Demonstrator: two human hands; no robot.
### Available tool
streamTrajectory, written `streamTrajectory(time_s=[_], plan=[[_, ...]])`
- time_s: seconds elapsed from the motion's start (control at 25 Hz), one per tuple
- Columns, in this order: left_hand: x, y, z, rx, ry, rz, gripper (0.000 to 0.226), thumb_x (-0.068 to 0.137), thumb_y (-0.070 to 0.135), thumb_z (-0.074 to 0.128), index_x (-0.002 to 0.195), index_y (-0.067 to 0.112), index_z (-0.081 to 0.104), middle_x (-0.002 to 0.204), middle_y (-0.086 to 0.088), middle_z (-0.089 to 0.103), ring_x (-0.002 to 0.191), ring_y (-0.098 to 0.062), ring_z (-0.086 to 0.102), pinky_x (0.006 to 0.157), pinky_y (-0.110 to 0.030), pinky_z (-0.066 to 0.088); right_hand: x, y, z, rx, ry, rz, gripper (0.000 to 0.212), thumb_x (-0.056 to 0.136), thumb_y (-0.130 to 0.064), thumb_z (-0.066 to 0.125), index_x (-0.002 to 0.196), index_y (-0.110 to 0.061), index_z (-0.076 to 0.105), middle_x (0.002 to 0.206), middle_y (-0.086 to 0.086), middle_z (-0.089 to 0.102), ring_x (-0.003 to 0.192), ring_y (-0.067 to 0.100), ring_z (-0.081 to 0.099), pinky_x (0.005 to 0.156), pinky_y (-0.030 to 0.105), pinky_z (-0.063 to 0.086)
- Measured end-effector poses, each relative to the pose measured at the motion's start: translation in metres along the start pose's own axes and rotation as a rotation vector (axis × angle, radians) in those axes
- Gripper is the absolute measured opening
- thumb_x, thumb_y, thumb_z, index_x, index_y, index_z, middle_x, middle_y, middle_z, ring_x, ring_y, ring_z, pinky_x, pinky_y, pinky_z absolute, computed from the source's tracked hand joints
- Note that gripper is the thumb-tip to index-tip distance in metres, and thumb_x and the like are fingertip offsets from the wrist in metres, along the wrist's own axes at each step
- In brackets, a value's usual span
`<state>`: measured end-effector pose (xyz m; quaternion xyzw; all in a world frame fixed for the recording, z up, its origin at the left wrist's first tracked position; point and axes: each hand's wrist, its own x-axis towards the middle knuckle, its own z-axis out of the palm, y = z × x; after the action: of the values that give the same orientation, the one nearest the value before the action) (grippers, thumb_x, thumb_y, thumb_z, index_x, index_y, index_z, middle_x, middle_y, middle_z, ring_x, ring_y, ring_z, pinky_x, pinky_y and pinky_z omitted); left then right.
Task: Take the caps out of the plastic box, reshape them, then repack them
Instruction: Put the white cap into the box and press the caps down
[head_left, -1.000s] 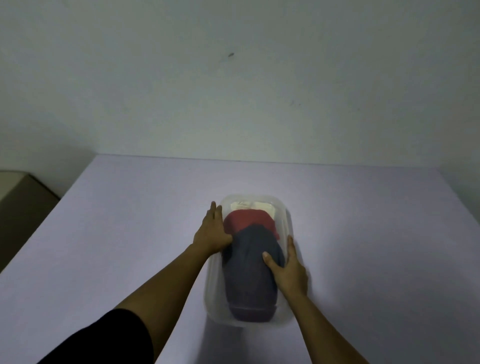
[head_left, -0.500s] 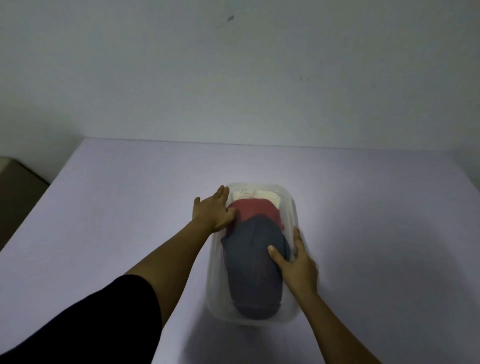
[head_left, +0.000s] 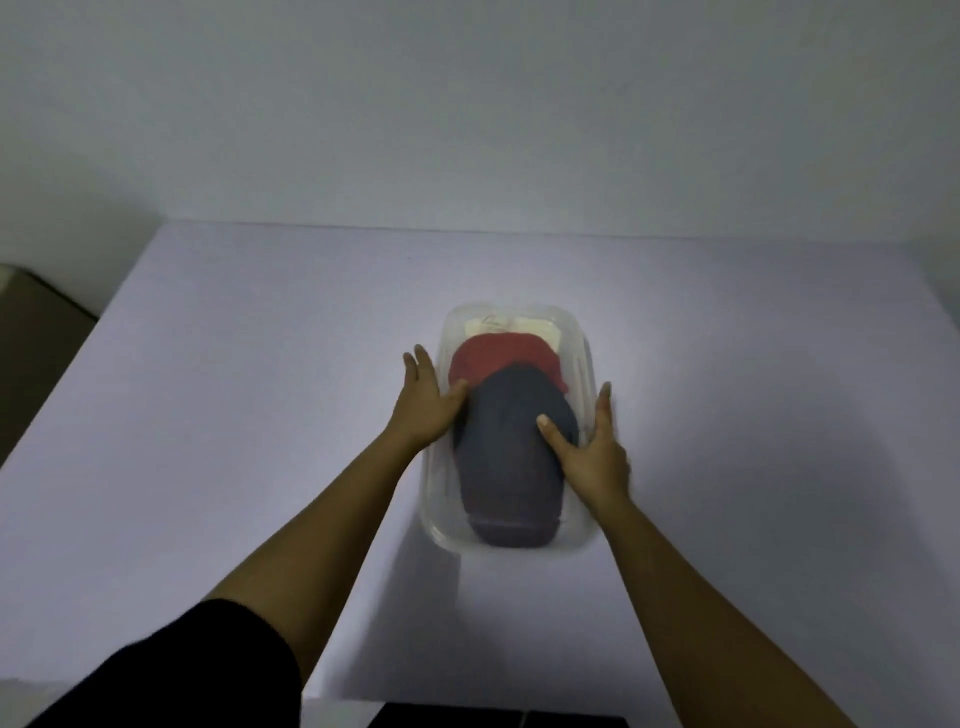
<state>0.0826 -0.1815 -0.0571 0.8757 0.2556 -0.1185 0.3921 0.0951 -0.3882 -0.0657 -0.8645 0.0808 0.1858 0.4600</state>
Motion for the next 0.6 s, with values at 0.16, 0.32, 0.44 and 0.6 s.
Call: streamTrajectory(time_s=[0.16,0.32,0.44,0.6], plan=[[-0.084,-0.044,0.01,-0.561,-0.032,-0.327,0.086,0.085,0.057,0.052,0.15,0.028,0.004,0.159,-0.006,0.015,0.137,-0.037,0.036,0.1,-0.054,0.044,-0.009,0.014,-0.011,0.233,-0.017,0.101,0.088,0.081,-0.061,0.048,0.151,-0.027,0.007,0.157,0.009,0.022,0.138,0.034,0.034,0.106,0.046,0.036],[-0.129,-0.068,0.031,-0.84,-0.225,-0.448,0.085,0.076,0.06,0.055,0.146,0.022,0.026,0.149,-0.01,0.038,0.116,-0.036,0.057,0.09,-0.045,0.054,-0.047,0.056,-0.011,0.252,-0.229,0.203,0.085,0.079,-0.059,0.052,0.149,-0.026,0.017,0.152,0.007,0.031,0.133,0.031,0.039,0.103,0.049,0.04],[-0.127,-0.068,0.043,-0.948,-0.166,-0.369,0.063,0.083,0.046,0.059,0.134,0.01,0.047,0.122,-0.012,0.063,0.102,-0.032,0.066,0.085,-0.04,0.058,-0.056,0.071,-0.004,0.347,-0.288,0.209,0.085,0.071,-0.059,0.065,0.143,-0.027,0.033,0.141,0.005,0.047,0.12,0.025,0.051,0.088,0.043,0.054],[-0.127,-0.062,0.046,-0.942,-0.082,-0.333,0.04,0.092,0.029,0.055,0.124,0.005,0.057,0.11,-0.01,0.069,0.096,-0.029,0.069,0.083,-0.039,0.058,-0.05,0.076,0.003,0.414,-0.229,0.187,0.073,0.074,-0.048,0.071,0.136,-0.022,0.044,0.129,0.008,0.058,0.111,0.027,0.059,0.083,0.041,0.058]])
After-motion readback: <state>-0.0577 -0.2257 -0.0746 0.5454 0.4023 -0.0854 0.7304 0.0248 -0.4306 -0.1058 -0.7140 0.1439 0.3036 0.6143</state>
